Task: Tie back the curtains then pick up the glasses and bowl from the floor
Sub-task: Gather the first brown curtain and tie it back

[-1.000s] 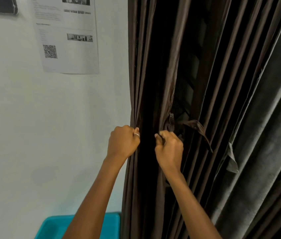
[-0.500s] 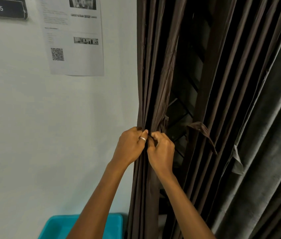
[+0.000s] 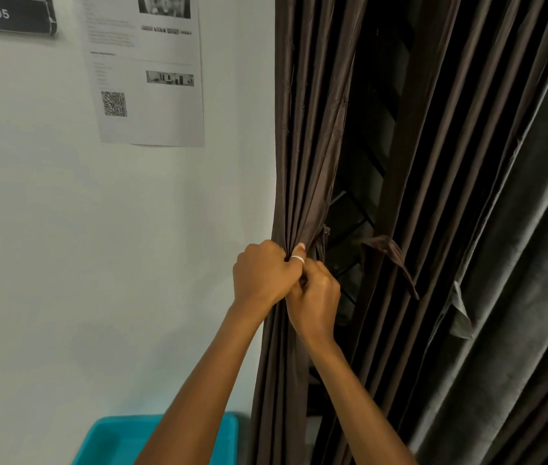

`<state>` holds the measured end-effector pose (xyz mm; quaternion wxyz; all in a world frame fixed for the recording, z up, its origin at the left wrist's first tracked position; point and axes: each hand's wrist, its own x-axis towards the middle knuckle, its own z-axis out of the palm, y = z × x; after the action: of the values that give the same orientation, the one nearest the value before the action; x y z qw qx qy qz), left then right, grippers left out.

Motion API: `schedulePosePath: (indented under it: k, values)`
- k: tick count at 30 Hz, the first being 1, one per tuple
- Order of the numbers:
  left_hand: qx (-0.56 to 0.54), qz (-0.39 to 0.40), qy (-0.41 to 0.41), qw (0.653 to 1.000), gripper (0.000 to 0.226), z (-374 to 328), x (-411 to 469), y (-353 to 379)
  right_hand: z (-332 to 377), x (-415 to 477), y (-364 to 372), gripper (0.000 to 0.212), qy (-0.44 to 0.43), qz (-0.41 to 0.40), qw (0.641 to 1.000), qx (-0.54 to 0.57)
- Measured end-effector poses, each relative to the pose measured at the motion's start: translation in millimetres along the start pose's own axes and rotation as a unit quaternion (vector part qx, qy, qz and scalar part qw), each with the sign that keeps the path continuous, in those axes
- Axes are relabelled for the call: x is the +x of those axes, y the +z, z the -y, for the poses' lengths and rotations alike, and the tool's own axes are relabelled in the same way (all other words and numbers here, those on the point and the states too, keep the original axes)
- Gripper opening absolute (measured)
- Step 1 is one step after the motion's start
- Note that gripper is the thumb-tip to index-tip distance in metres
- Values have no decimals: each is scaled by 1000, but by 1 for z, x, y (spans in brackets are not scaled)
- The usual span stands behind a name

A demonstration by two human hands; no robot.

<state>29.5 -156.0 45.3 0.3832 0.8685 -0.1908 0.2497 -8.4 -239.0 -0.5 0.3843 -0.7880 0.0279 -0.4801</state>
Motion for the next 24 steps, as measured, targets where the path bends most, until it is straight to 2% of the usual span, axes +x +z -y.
schedulePosePath:
  k: [3,6,10,15,18,20,24]
  values:
    - [10,-13,-5,1000,53,1,-1,0,-2,3,-4,27,-7,24,999,37]
    - [-5,-9,9,1000,50,8,-3,1,-5,2,-10,19,26,75,992,101]
    - [-45,-12,44,998,46,16,-7,7,-4,9,-16,51,144,134,961,196]
    - [-118,33,73,990,29,21,-10,10,-2,29,-27,68,178,198,934,240]
    - [-150,57,74,984,34,21,-13,12,-1,34,-30,62,169,259,917,251]
    - [-164,67,71,982,31,19,-14,14,2,34,-27,57,154,269,919,242]
    - [-148,141,140,969,40,24,-17,13,-4,37,-20,32,170,186,932,259]
